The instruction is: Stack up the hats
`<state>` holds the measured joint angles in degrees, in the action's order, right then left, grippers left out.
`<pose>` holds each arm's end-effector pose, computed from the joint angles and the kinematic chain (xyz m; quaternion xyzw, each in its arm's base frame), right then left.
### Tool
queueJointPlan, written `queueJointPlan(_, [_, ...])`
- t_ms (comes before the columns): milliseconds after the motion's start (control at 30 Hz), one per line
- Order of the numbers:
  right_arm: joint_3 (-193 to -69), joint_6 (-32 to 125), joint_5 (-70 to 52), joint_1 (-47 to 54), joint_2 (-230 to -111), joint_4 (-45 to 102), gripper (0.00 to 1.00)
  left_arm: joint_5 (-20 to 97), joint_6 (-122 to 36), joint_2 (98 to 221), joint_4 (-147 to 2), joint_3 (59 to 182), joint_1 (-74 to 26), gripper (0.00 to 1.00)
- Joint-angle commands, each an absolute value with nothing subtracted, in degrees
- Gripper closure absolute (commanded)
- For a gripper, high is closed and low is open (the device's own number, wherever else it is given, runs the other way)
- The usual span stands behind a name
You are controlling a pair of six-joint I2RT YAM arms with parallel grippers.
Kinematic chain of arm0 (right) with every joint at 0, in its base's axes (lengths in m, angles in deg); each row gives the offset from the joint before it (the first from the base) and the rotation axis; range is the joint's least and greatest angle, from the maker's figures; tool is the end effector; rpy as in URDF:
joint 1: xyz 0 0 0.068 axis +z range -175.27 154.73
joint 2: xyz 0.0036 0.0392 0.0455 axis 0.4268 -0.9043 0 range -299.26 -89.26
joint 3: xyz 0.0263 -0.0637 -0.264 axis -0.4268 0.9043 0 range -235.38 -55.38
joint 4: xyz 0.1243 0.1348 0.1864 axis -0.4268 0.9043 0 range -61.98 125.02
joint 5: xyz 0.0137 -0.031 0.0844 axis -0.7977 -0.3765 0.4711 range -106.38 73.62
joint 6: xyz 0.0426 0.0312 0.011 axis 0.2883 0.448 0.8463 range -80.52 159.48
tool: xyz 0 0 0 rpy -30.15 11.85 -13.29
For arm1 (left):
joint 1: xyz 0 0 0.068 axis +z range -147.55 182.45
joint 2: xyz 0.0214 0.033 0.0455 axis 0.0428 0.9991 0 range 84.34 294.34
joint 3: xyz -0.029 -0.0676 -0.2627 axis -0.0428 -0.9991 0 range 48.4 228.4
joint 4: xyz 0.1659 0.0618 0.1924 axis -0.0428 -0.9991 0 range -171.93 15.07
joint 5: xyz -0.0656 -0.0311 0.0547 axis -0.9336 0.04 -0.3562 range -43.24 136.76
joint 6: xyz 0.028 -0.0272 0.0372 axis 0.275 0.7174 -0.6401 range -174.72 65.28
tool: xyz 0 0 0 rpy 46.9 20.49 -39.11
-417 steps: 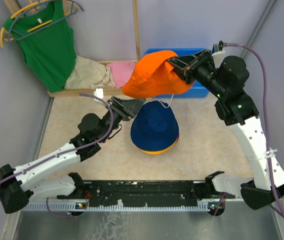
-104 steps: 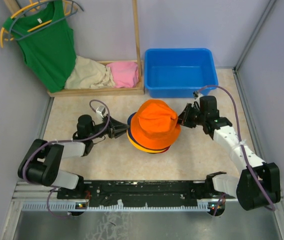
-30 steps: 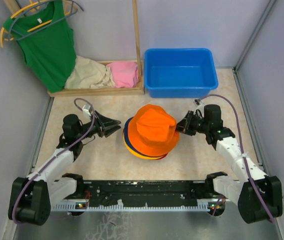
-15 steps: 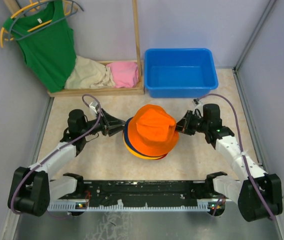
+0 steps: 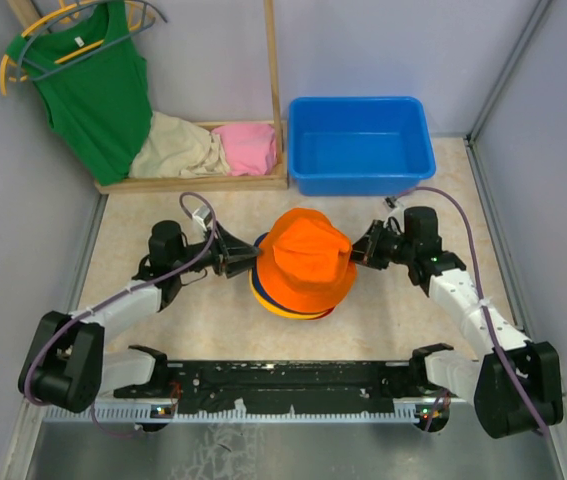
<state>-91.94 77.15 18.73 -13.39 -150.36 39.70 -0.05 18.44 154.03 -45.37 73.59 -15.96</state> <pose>0.2144 0.0660 0.2365 0.0568 0.8593 0.4250 0.2788 0.2197 -0.1005 0.2069 -0.1198 0.7575 -0.6204 0.1640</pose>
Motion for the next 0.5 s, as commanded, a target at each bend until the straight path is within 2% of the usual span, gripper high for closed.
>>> queueJointPlan(0, [-94.8,77.0,19.5,-12.8,-150.8,38.0,1.00,0.4,20.4,155.0,-39.5,74.0,-16.8,0.44])
queueJointPlan(100, [-94.8,76.9,19.4,-12.8,-150.9,38.2,1.00,0.7,21.1,155.6,-38.0,74.0,-17.2,0.45])
queueJointPlan(200, [-94.9,76.8,19.4,-12.8,-151.1,38.2,1.00,1.2,21.7,156.2,-36.4,73.7,-17.7,0.52])
queueJointPlan(300, [-95.0,76.7,19.4,-12.8,-151.4,38.3,1.00,1.4,22.0,157.6,-34.5,72.9,-18.1,0.67])
queueJointPlan(400, [-94.8,76.6,19.5,-12.8,-151.4,38.3,1.00,1.9,21.6,158.5,-34.1,71.5,-18.1,0.87])
queueJointPlan(467, [-94.6,76.9,19.7,-12.8,-151.2,37.9,1.00,2.0,20.1,159.1,-34.4,70.3,-18.1,0.93])
